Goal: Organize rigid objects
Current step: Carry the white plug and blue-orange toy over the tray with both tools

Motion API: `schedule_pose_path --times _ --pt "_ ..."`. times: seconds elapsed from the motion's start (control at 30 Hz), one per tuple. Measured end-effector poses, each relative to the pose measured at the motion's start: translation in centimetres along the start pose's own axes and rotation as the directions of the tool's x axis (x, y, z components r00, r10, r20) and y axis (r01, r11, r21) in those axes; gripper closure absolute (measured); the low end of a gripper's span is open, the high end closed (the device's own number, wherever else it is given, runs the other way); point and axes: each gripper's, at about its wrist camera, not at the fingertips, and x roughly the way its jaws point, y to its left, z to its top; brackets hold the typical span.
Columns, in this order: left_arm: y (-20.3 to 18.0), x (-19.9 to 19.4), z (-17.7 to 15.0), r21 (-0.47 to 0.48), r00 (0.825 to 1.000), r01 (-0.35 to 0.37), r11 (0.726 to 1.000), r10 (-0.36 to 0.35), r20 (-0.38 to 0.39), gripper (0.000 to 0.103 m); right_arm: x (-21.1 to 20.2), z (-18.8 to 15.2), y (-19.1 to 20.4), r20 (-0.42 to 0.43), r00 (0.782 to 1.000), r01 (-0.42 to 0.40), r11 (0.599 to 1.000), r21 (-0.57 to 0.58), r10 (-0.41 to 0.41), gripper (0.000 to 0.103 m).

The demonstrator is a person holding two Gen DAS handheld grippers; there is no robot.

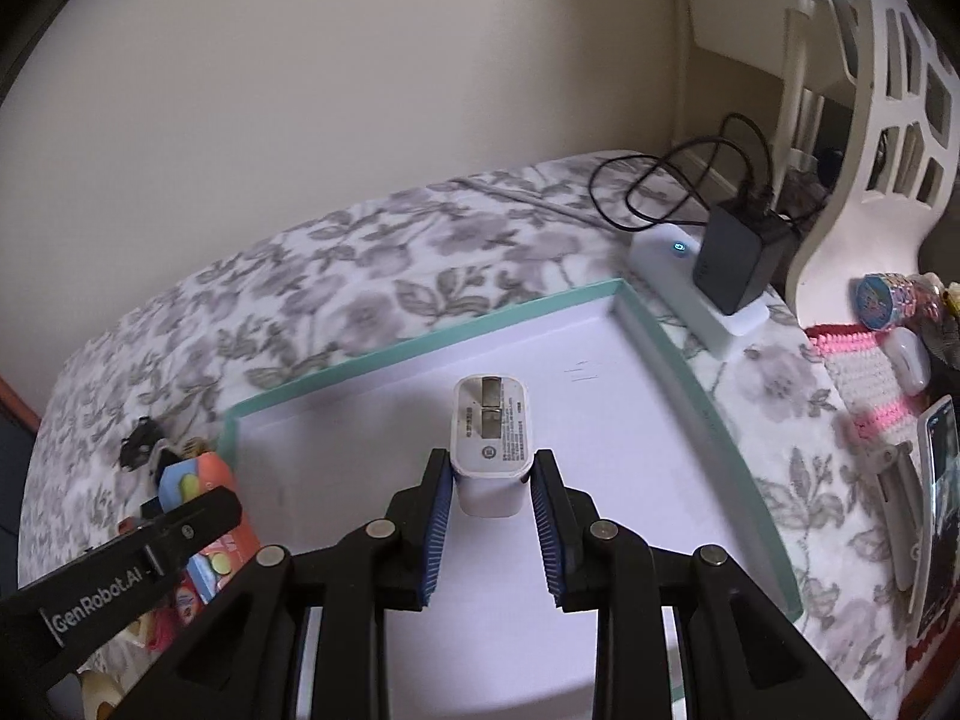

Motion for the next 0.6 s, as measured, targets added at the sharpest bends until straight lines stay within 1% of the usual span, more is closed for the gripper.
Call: schedule_pose_path --times 0.17,0.23,0.37,0.5,0.6 --pt "-0.7 1.9 0.2 0.014 1.0 0.015 1.0 -0.015 -0.007 0.068 0.5 0.4 -0.8 0.014 1.0 0.026 1.0 0.007 -0.026 0.074" --pt "-0.8 2.5 0.0 0.025 1.0 0.009 1.0 -0.009 -0.016 0.068 0.8 0.4 -1.1 0.01 0.999 0.032 0.999 0.008 -0.033 0.074" --pt "-0.9 3.7 -0.3 0.041 0.999 0.009 0.999 -0.008 -0.037 0.068 1.6 0.2 -1.2 -0.019 0.999 0.035 0.999 0.007 -0.035 0.074" --pt "-0.7 4.5 -0.7 0.045 0.999 -0.013 0.999 0.015 -0.048 0.068 2.5 -0.4 -1.1 -0.058 0.998 0.036 0.999 -0.004 -0.036 0.074" --pt "-0.6 4.7 -0.9 0.044 0.998 -0.022 0.999 0.025 -0.052 0.068 2.5 -0.5 -0.9 -0.054 0.998 0.039 0.999 -0.018 -0.039 0.074"
